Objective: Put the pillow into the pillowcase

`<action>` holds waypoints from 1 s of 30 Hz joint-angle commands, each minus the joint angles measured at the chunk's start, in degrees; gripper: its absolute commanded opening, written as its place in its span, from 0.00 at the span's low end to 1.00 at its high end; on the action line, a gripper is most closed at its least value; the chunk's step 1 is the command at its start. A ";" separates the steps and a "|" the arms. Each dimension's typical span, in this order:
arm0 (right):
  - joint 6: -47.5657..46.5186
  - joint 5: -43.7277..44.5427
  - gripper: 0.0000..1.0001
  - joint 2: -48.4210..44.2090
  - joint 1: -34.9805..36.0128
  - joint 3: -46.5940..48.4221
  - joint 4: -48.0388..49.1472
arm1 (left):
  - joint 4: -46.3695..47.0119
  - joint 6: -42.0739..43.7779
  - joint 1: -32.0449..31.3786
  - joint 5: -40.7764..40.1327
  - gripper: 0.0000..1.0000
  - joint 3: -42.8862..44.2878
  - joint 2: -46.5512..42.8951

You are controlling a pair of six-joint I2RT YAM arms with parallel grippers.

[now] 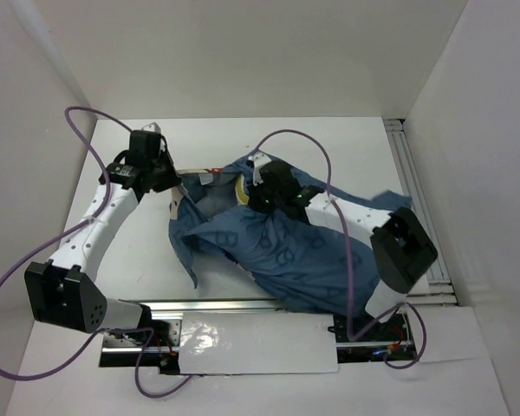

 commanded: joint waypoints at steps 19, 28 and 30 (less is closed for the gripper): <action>-7.32 3.22 0.00 5.18 4.05 1.28 -6.30 | 10.57 4.85 -6.98 -2.41 0.00 11.16 -2.08; 8.41 22.93 0.00 20.75 -1.03 27.63 -13.52 | 10.23 4.16 -14.99 -4.08 0.08 -3.24 -10.87; 8.42 17.34 0.00 21.62 -1.57 30.02 -12.81 | 9.00 1.88 -14.99 -5.92 0.26 -5.62 -10.87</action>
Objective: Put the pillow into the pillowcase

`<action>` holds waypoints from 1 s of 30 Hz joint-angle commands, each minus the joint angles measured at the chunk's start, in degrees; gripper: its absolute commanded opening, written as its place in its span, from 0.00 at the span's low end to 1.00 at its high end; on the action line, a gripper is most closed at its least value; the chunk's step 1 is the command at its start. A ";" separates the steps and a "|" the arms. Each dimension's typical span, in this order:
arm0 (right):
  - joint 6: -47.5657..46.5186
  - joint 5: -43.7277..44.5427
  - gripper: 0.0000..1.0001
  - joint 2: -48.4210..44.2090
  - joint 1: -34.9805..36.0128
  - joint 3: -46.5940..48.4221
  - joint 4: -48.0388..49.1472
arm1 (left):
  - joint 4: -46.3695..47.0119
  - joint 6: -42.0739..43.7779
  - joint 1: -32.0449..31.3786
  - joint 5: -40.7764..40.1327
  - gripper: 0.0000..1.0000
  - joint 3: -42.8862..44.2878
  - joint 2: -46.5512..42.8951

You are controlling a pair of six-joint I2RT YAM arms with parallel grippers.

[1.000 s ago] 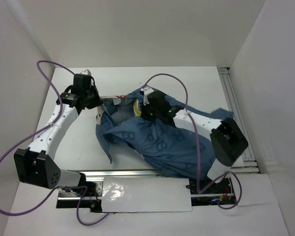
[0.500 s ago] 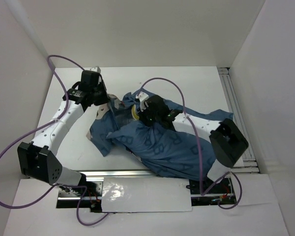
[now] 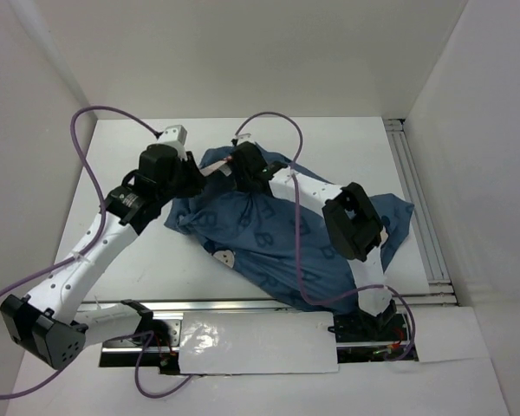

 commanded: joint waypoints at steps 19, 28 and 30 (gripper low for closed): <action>-0.47 -25.74 1.00 -24.39 -6.71 -7.73 -1.37 | 2.03 -3.84 3.02 0.04 1.00 -15.19 2.00; 5.06 -15.48 0.98 -30.20 -11.36 -16.69 -10.16 | 9.34 0.21 2.49 5.15 0.87 -19.16 5.93; 6.20 -11.80 0.98 -30.73 -12.94 -18.62 -12.61 | 9.86 0.22 2.49 5.15 0.81 -19.16 9.87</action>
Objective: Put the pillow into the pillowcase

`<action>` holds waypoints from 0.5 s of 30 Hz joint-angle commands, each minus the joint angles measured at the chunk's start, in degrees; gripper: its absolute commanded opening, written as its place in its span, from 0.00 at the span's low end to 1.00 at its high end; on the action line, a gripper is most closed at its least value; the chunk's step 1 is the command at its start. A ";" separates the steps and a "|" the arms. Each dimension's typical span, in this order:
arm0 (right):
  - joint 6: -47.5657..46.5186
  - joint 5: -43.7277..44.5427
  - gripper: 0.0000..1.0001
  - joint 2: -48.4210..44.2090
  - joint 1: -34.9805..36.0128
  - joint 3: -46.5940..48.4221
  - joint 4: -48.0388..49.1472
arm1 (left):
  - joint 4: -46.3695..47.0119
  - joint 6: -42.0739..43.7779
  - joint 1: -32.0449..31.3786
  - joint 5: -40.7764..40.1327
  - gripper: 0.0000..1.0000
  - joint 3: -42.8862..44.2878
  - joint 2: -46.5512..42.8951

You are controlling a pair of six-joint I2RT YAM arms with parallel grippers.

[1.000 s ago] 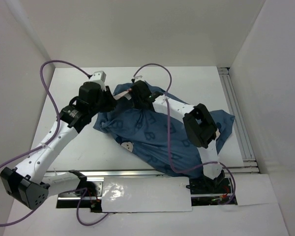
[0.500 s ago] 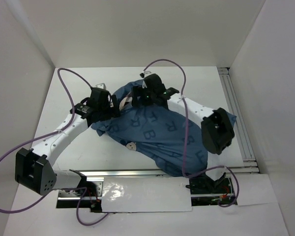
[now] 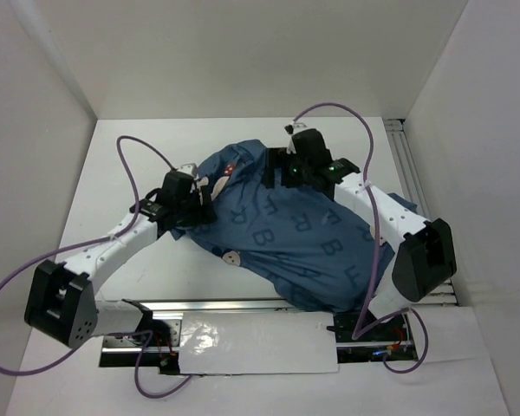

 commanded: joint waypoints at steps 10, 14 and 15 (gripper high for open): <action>2.40 17.50 0.97 18.22 -9.38 -1.27 -5.46 | 1.66 -0.72 0.35 1.40 0.09 2.30 16.27; 0.91 18.03 0.97 31.57 -10.52 10.41 -3.51 | 1.66 -1.24 0.88 3.68 0.07 1.07 18.55; 0.91 18.03 0.97 36.30 -11.39 12.79 -2.64 | 1.66 -1.24 0.88 3.68 0.07 1.07 19.43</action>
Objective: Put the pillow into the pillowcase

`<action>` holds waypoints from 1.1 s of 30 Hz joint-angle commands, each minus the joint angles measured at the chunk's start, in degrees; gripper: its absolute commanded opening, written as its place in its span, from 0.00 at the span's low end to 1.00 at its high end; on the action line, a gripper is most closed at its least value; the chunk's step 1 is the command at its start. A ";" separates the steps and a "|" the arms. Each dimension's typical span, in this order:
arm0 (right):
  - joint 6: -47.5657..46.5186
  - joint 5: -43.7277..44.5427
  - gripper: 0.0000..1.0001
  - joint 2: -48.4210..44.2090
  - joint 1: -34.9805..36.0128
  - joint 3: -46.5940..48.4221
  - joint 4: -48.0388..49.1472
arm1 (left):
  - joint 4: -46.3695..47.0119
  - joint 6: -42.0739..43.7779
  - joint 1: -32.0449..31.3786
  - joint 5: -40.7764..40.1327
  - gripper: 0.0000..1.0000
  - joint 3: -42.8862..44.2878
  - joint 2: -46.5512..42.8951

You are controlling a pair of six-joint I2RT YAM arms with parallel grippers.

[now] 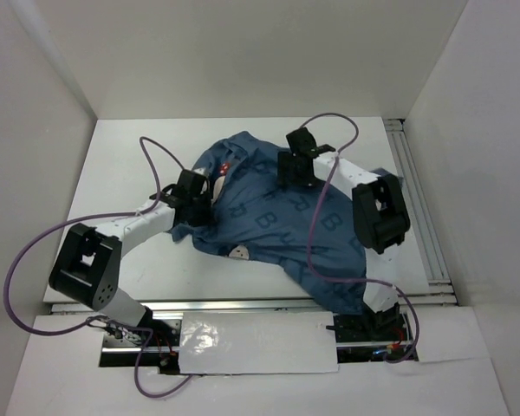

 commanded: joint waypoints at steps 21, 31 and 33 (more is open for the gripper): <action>1.34 -0.58 1.00 -21.38 -14.03 -4.92 7.85 | -15.74 -9.16 18.27 -1.47 1.00 1.68 -14.29; 12.08 -1.37 1.00 -45.91 -22.91 -28.06 7.58 | -4.94 -9.86 26.02 -1.12 1.00 -6.14 -8.42; 12.08 -1.89 1.00 -46.62 -23.53 -29.91 7.58 | 0.22 -9.34 26.90 -0.58 1.00 -6.85 -6.31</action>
